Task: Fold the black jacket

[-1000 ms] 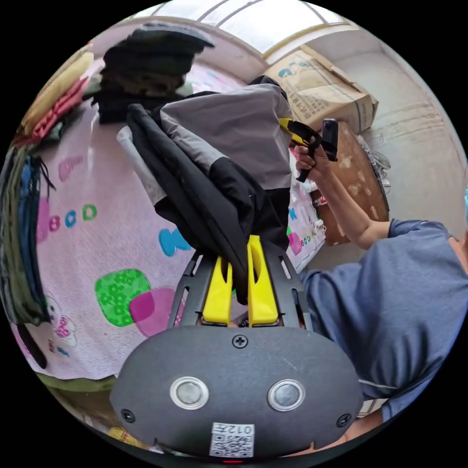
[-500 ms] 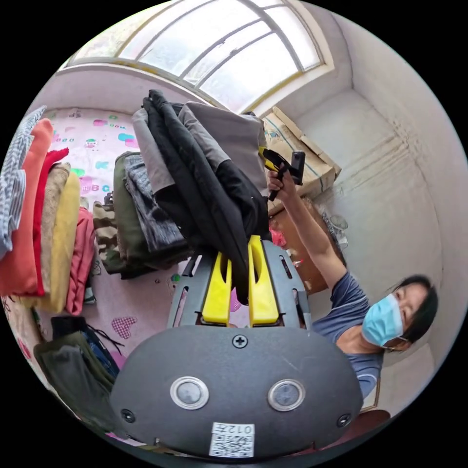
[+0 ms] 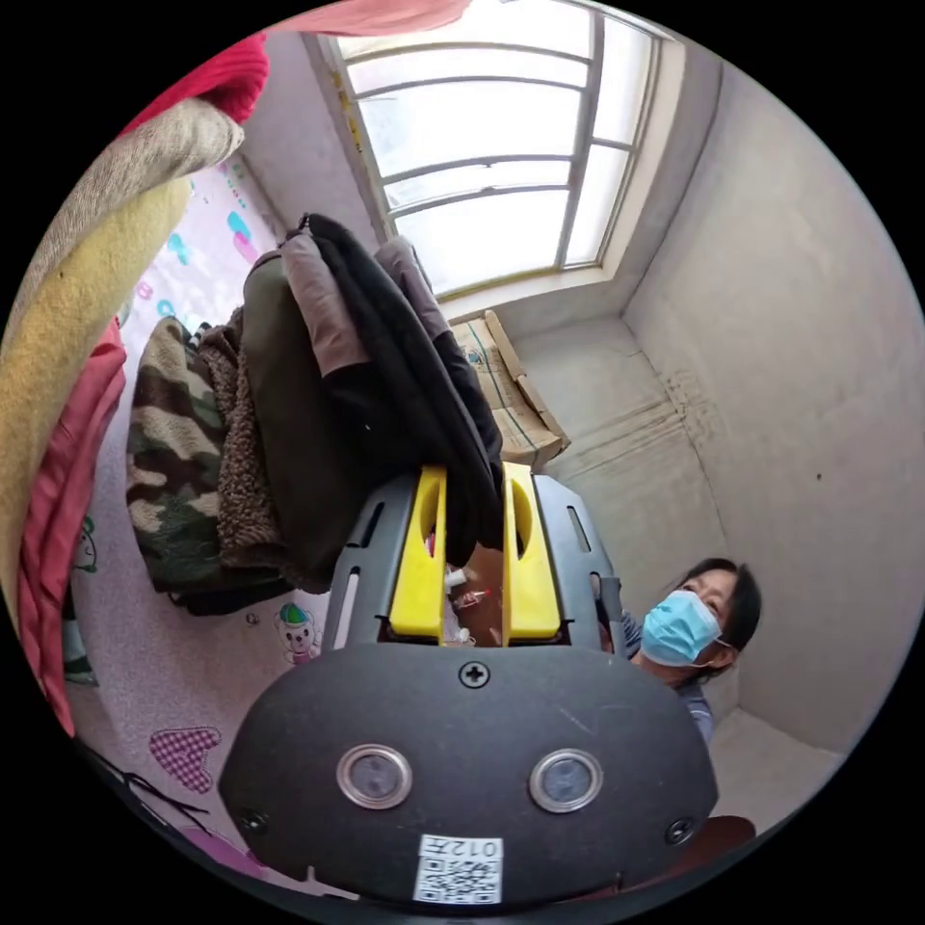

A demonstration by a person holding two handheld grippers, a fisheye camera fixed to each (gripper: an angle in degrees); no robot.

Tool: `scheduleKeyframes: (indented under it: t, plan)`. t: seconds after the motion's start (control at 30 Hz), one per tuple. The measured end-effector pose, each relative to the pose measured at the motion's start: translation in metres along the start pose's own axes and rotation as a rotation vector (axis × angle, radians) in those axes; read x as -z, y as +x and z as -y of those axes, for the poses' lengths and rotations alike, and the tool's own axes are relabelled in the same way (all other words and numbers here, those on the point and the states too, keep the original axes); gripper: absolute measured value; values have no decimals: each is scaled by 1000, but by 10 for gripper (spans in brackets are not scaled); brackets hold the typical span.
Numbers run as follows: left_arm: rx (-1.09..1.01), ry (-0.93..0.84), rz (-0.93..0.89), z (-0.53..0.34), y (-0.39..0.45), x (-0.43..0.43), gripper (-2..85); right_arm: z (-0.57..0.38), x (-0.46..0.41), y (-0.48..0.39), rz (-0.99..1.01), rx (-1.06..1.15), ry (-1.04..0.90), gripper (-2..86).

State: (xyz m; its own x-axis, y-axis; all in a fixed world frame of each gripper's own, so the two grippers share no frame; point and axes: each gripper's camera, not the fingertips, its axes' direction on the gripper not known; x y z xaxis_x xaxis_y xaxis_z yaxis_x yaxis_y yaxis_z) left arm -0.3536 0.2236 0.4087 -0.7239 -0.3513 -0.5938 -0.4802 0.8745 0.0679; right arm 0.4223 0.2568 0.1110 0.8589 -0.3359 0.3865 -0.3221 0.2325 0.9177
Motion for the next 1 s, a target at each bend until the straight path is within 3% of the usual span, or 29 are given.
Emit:
scheduleKeyframes:
  t: [0.1, 0.17, 0.23, 0.33, 0.43, 0.5, 0.57, 0.67, 0.77, 0.9, 1.0]
  plan:
    - [-92, 78, 150, -16, 34, 9, 56, -10, 11, -41, -132, 106, 75, 22]
    - [-203, 144, 344, -37, 78, 12, 35, -23, 22, -96, -312, 277, 195, 14]
    - [-316, 182, 497, -52, 119, 6, 21, -32, 17, -144, -357, 433, 258, 11]
    - [-552, 256, 590, -63, 194, -21, 12, -36, -46, -216, -362, 698, 54, 8]
    - [-619, 145, 545, -36, 228, -72, 9, -48, -141, -263, -467, 849, -177, 7]
    - [-573, -10, 535, -10, 218, -111, 7, -57, -196, -279, -559, 902, -249, 6]
    - [-449, -138, 655, 8, 182, -149, 7, -60, -263, -286, -691, 906, -327, 5]
    - [-284, -117, 646, -5, 132, -150, 6, -58, -330, -275, -906, 868, -479, 4]
    - [-273, -19, 515, -29, 111, -136, 5, -53, -342, -283, -901, 847, -447, 3]
    - [-313, 33, 516, -44, 114, -129, 5, -54, -308, -320, -885, 862, -287, 2]
    - [-373, 89, 555, -51, 131, -126, 5, -83, -239, -365, -652, 866, -211, 2]
